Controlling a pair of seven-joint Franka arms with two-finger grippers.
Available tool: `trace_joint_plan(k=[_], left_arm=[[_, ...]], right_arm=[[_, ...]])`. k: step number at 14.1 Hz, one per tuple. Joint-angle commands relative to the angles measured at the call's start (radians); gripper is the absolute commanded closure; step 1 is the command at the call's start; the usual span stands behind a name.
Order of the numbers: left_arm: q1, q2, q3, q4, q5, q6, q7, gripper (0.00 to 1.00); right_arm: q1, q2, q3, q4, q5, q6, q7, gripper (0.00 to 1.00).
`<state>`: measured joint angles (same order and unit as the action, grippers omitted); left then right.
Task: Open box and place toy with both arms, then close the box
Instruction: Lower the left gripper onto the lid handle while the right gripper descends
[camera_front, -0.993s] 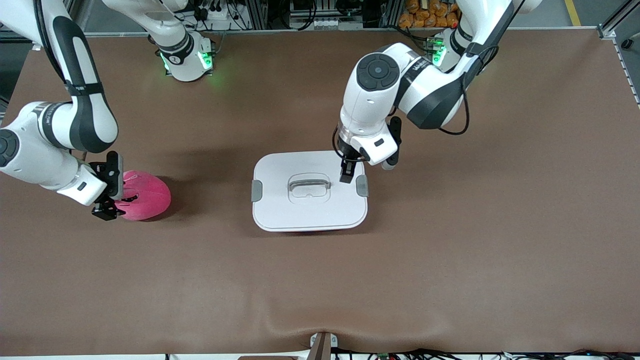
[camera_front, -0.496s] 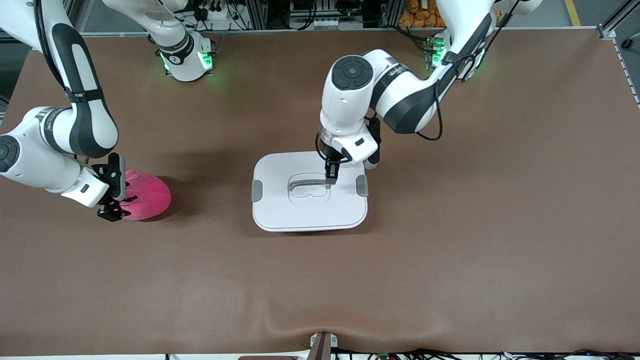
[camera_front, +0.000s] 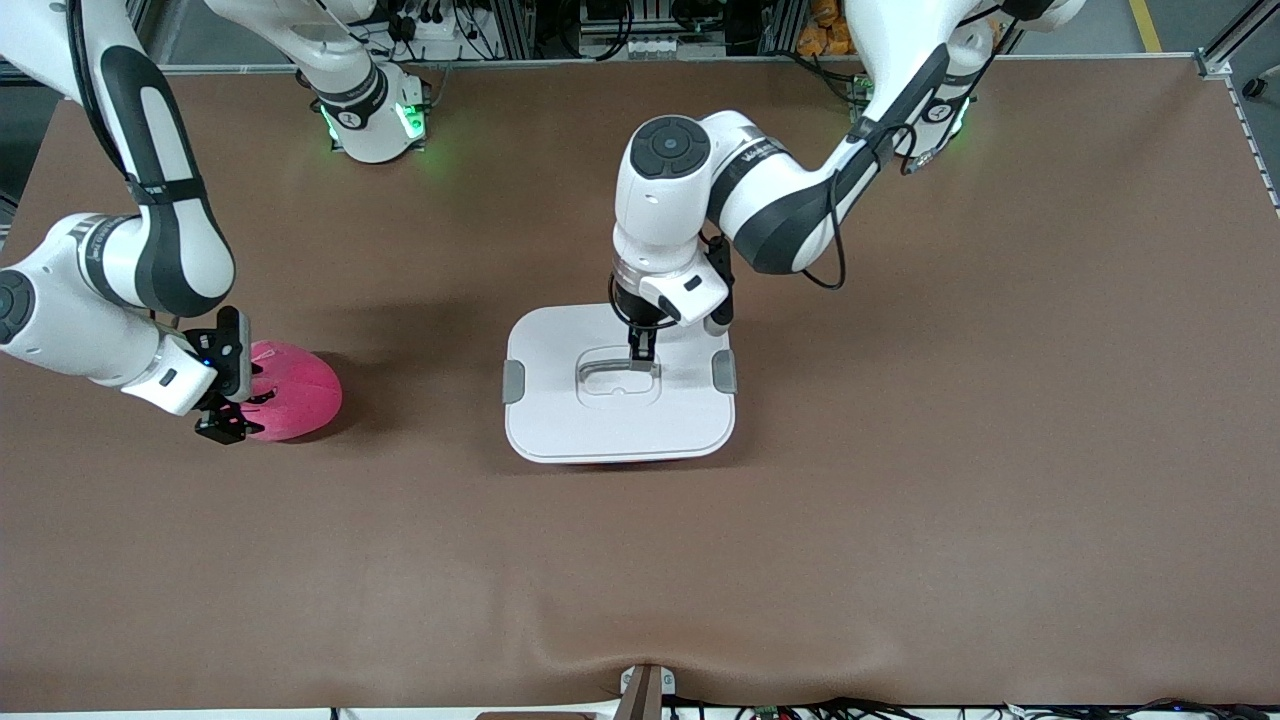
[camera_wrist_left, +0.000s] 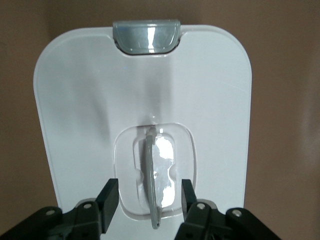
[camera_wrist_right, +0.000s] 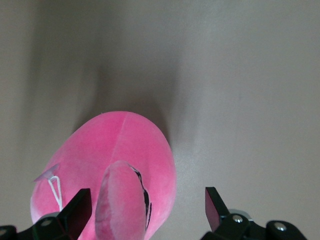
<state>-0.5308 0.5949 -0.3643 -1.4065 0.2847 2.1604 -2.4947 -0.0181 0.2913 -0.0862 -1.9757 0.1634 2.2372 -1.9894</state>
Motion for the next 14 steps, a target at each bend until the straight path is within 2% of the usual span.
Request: trace_joint_plan(k=[1,5,8,10,12,14], left_arm=[[-0.037,0.037,0.025,0.038,0.034,0.021,-0.049,0.42],[-0.063,0.046,0.054,0.04,0.04,0.044,-0.075,0.43],[-0.078,0.063,0.07,0.05,0.042,0.05,-0.076,0.44],[-0.087,0.074,0.071,0.05,0.045,0.071,-0.088,0.44],[-0.109,0.075,0.097,0.05,0.047,0.073,-0.093,0.46],[-0.112,0.08,0.099,0.05,0.047,0.079,-0.095,0.46]], right_arm=[[-0.008,0.002,0.003,0.012,0.025,-0.013,-0.023,0.07],[-0.013,0.0,0.0,0.011,0.06,-0.016,0.001,0.07],[-0.022,-0.001,-0.001,0.012,0.061,-0.053,0.093,0.07],[-0.023,0.0,-0.001,0.012,0.061,-0.053,0.095,0.12],[-0.025,0.0,-0.001,0.012,0.061,-0.051,0.095,0.28],[-0.025,0.0,-0.001,0.012,0.061,-0.051,0.095,0.55]])
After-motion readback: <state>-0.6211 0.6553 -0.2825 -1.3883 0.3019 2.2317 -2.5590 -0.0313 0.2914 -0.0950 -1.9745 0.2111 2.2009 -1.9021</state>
